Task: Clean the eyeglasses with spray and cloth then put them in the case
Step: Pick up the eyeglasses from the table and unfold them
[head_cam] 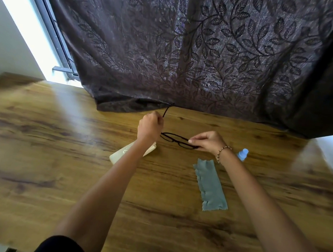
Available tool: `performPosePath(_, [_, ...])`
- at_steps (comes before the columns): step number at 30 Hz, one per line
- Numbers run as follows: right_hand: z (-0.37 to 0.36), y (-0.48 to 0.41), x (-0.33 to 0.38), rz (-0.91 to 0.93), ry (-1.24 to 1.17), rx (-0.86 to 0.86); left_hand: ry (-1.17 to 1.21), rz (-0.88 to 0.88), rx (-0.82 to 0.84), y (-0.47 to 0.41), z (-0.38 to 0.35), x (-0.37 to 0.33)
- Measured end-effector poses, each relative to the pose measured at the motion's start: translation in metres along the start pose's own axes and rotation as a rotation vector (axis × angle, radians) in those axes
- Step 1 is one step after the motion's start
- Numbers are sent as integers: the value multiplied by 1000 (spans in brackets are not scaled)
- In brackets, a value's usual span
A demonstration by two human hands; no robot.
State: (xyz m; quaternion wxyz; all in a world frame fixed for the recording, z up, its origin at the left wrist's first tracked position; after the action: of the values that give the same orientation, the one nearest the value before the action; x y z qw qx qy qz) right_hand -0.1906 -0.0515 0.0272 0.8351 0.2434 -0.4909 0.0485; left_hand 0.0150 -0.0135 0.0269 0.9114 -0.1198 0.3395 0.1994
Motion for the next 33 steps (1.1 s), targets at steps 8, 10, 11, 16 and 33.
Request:
performPosePath(8, [-7,-2,8,-41,105,-243,163,73,86,0,1,11])
performPosePath(10, [-2,-3,8,-71,80,-294,223,26,147,0,0,13])
performPosePath(11, [1,-3,8,-79,66,-313,256,4,190,1,0,14])
performPosePath(16, [19,-5,12,-97,73,-368,225,-298,371,5,7,24])
performPosePath(33, [55,4,24,-137,-12,-489,-35,-861,-24,22,17,-24])
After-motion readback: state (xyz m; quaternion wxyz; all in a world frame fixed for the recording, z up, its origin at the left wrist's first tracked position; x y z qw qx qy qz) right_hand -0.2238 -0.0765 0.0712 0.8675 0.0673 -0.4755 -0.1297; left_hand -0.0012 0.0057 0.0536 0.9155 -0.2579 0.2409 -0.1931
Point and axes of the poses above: each hand's wrist, its own y-axis away from the middle knuckle, its own z-axis out of the back of the hand, x = y × z, the point moved 2 cm from there along -y, towards the middle knuckle, and after that the axes turned 3 degrees about y, right-handed, at the moved point
